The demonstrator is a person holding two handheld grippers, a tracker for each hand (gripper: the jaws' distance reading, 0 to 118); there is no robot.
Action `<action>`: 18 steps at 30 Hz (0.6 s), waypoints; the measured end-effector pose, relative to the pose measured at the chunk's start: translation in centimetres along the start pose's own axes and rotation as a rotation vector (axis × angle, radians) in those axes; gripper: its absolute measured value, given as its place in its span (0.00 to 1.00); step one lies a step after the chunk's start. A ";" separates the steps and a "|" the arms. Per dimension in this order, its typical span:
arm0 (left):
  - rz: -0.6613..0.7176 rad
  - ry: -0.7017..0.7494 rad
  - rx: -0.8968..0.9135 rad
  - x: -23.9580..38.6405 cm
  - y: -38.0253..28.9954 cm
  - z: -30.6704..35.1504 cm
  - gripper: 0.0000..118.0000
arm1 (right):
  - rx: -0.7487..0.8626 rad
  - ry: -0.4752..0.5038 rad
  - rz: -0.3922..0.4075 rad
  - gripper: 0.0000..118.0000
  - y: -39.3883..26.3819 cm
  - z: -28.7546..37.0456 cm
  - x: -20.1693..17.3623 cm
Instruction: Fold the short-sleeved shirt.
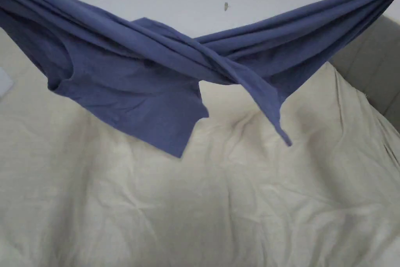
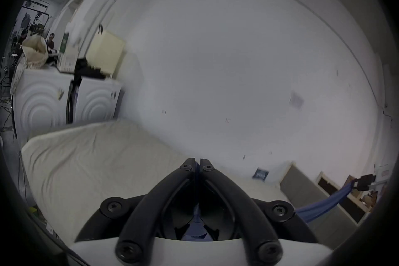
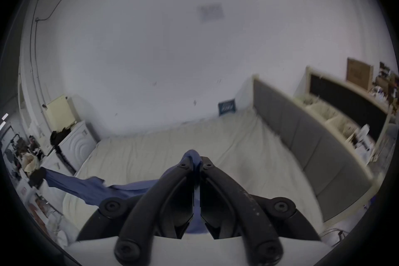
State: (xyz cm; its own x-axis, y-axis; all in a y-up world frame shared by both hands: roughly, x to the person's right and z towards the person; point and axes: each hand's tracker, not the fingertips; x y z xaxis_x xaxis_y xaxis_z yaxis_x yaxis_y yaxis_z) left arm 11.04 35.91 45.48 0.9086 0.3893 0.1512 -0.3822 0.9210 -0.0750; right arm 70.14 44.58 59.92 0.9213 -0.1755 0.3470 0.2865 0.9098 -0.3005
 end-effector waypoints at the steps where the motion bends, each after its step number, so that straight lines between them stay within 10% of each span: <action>1: 0.009 -0.003 0.020 0.0 1.3 0.3 0.02 | 0.026 -0.020 -0.006 0.06 0.7 1.2 0.3; 18: 0.013 0.065 0.028 0.1 8.5 0.0 0.02 | 0.126 -0.052 -0.227 0.06 3.4 6.6 6.6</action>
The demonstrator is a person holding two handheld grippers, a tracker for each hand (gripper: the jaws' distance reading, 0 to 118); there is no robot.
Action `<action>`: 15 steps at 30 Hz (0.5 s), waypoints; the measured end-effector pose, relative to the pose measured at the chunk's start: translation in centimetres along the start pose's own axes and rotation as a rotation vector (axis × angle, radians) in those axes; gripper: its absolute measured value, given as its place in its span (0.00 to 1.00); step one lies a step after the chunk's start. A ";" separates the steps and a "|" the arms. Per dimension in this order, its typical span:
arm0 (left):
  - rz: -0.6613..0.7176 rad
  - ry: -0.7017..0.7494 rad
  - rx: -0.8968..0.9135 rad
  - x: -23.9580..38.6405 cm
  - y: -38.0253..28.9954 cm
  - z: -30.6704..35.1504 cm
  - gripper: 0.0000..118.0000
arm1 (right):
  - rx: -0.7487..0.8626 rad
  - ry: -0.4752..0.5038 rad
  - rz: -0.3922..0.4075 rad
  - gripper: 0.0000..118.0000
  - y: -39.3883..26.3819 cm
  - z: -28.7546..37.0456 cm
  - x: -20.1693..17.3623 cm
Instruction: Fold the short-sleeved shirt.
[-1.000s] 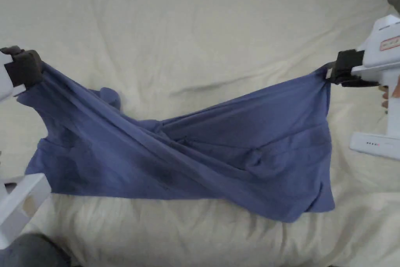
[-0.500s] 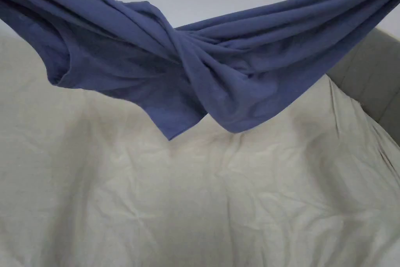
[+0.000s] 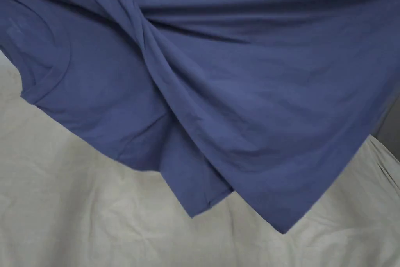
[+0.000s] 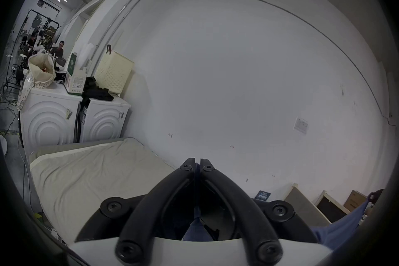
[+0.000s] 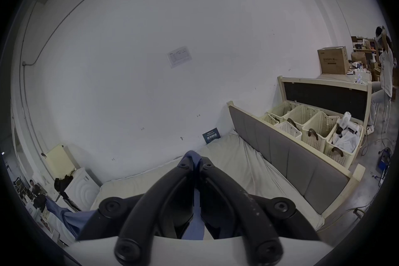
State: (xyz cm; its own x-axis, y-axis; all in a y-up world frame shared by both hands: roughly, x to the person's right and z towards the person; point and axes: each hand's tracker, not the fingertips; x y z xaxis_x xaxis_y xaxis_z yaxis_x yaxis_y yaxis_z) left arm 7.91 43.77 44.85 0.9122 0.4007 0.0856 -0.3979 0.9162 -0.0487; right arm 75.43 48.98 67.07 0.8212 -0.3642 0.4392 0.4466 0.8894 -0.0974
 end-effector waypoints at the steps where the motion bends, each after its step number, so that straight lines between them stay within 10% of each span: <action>1: -0.013 0.005 -0.010 0.4 -0.2 -0.5 0.02 | -0.002 -0.006 0.010 0.06 0.0 -0.3 -0.2; 15: -0.258 0.236 -0.146 6.6 -0.9 -15.7 0.02 | -0.026 -0.170 0.082 0.06 2.2 -12.4 -6.0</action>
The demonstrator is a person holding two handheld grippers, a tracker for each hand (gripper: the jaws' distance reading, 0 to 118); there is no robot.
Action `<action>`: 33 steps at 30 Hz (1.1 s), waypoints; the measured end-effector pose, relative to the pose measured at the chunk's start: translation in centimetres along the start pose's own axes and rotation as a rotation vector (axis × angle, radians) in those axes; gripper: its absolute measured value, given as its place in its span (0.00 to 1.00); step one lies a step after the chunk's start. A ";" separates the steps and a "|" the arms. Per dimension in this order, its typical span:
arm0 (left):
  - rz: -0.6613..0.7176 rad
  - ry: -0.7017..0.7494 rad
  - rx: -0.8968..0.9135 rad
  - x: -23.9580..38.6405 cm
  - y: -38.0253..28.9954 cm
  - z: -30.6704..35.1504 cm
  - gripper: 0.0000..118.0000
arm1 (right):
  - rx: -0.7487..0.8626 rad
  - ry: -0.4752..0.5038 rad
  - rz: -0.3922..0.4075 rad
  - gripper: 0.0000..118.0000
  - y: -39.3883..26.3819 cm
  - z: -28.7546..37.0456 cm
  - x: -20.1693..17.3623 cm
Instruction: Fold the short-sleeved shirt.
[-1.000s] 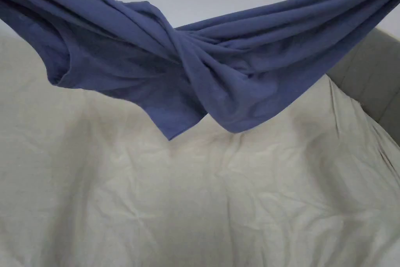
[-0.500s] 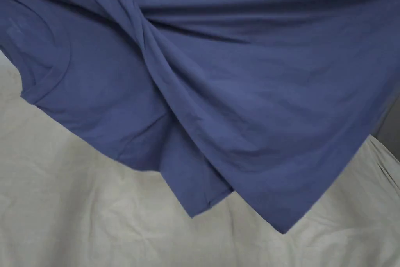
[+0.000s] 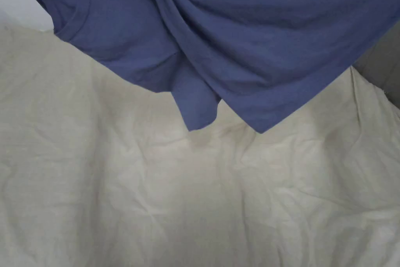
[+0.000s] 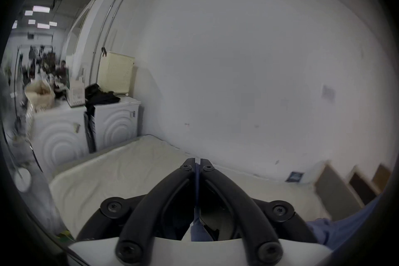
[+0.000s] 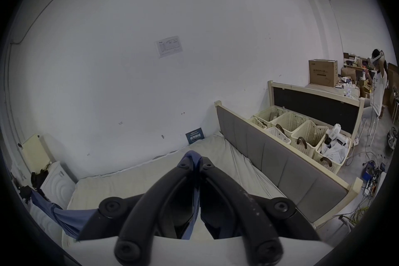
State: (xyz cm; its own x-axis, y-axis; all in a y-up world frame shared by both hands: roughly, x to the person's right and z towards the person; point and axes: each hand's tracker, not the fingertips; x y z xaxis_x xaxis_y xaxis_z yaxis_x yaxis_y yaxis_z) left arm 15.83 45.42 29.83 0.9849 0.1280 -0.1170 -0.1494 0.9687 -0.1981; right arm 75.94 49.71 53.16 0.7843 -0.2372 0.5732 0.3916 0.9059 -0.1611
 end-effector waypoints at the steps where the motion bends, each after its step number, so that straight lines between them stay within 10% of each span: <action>1: -0.007 0.019 0.005 0.9 0.2 -1.1 0.02 | 0.001 -0.003 -0.006 0.06 0.4 -1.2 -0.7; 15: 0.061 0.038 -0.038 5.2 -2.2 -12.8 0.02 | -0.058 -0.055 -0.068 0.06 -1.9 -15.1 -5.5; 33: 0.039 -0.044 -0.357 -9.8 -26.5 -3.1 0.02 | -0.450 0.029 0.061 0.06 -28.9 -9.6 6.3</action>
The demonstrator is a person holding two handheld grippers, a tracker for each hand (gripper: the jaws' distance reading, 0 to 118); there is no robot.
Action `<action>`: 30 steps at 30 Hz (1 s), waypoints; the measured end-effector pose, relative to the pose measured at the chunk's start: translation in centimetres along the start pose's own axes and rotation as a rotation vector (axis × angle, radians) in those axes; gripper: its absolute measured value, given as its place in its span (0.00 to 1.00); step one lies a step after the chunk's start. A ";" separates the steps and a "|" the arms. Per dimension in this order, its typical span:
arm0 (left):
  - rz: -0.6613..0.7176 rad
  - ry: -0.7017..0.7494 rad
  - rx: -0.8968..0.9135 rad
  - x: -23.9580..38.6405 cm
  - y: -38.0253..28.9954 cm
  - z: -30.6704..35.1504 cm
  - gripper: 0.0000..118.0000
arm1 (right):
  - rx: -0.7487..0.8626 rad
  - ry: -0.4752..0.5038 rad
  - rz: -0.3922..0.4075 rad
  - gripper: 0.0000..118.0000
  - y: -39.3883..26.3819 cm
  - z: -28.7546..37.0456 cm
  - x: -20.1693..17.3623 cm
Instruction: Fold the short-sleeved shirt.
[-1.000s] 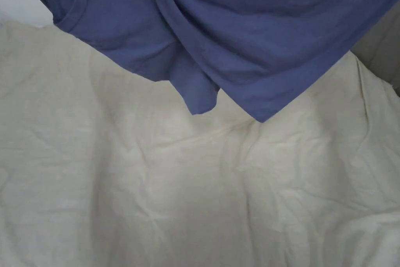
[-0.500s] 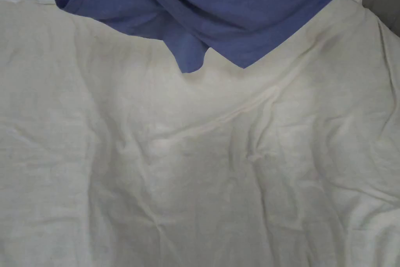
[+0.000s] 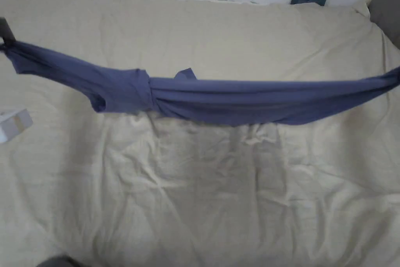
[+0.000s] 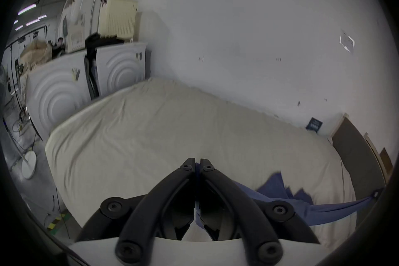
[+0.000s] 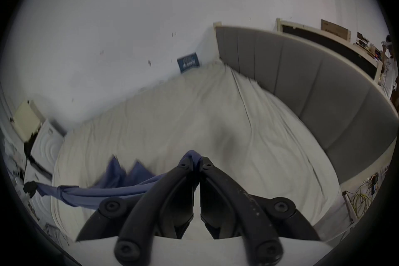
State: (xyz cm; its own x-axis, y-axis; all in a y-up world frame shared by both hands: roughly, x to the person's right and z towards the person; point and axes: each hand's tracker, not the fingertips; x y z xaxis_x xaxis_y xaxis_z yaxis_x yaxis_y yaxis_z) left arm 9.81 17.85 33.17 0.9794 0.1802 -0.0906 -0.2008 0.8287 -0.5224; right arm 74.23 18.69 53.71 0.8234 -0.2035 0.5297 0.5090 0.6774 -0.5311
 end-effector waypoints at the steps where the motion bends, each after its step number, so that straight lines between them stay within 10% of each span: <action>1: -0.005 -0.001 -0.030 -1.0 -1.8 0.2 0.02 | -0.028 0.000 0.006 0.06 -2.0 -0.1 0.6; 16: 0.095 0.115 -0.299 -8.8 -21.0 3.5 0.06 | -0.202 -0.044 -0.042 0.09 -19.7 -2.6 9.5; 18: 0.090 0.176 -0.260 -8.7 -20.7 3.7 0.30 | -0.184 -0.084 0.015 0.26 -19.4 -2.6 9.2; 21: 0.088 0.155 -0.213 -8.8 -19.1 4.5 0.95 | -0.129 -0.112 0.120 0.83 -18.2 -1.2 8.4; 24: 0.029 0.092 -0.036 -7.5 -16.5 6.8 1.00 | 0.012 -0.127 0.200 0.99 -16.5 1.3 6.9; 30: -0.251 0.003 0.245 -0.9 -13.7 11.7 1.00 | 0.333 -0.016 0.321 1.00 -14.2 7.8 1.1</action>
State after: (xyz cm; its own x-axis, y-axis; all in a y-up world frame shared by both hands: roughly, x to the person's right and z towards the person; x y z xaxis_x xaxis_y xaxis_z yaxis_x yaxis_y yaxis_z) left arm 11.44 12.48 50.30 0.9988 -0.0469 0.0120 0.0483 0.9497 -0.3094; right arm 65.92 14.34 66.99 0.9211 0.0630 0.3841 0.1180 0.8951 -0.4300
